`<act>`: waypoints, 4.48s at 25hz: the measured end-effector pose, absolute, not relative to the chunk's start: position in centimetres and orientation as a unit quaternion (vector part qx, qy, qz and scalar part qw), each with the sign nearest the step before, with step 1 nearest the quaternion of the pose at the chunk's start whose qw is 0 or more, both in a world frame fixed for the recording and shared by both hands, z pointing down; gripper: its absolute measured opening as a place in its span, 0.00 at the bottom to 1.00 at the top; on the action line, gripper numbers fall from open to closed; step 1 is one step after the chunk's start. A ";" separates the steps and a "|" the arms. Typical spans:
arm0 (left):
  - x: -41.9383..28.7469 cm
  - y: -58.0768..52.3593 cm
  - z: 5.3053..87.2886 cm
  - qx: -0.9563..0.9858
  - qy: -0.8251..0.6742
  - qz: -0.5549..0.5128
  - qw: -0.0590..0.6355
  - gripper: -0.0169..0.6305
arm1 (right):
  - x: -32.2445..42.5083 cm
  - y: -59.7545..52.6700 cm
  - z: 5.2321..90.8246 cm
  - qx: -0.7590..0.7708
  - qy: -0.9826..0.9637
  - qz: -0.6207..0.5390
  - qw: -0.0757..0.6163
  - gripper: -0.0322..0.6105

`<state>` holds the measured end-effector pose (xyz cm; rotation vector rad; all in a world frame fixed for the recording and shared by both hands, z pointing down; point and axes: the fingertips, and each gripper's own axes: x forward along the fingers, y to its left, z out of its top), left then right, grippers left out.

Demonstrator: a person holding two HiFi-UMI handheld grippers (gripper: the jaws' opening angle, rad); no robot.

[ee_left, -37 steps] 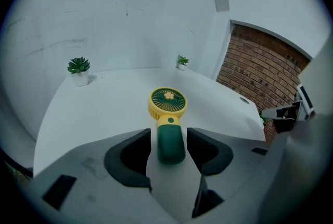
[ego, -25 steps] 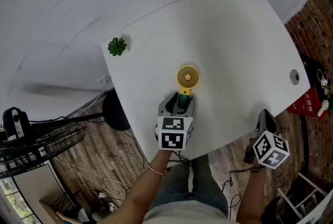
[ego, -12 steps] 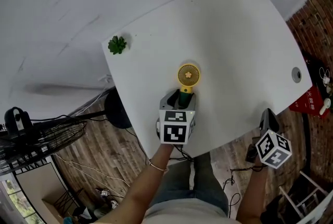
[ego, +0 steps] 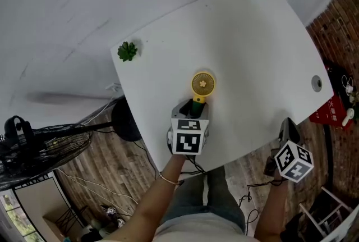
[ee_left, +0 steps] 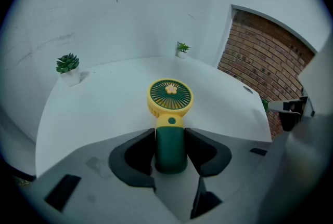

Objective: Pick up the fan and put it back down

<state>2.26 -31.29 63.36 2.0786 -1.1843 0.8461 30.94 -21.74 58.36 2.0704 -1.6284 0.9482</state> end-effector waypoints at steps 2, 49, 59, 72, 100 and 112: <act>2.3 -31.4 63.3 0.782 -0.445 0.317 0.299 0.30 | 31.2 -21.9 58.2 0.730 -0.574 0.330 0.171 0.05; -5.6 -34.4 39.6 0.793 -0.588 0.087 0.137 0.29 | 22.4 -29.8 37.2 0.691 -0.700 0.172 0.056 0.05; -11.0 -32.4 30.2 0.770 -0.635 0.004 0.062 0.29 | 18.8 -29.8 29.4 0.664 -0.741 0.099 0.020 0.05; -15.1 -30.3 21.6 0.740 -0.669 -0.061 -0.019 0.29 | 15.4 -30.3 22.8 0.634 -0.772 0.038 -0.013 0.05; -15.4 -31.5 29.6 0.751 -0.659 -0.013 0.043 0.29 | 15.7 -31.5 30.1 0.653 -0.750 0.105 0.019 0.05; -3.8 -35.1 37.6 0.829 -0.549 0.032 0.103 0.29 | 24.5 -28.6 36.4 0.733 -0.661 0.153 0.045 0.05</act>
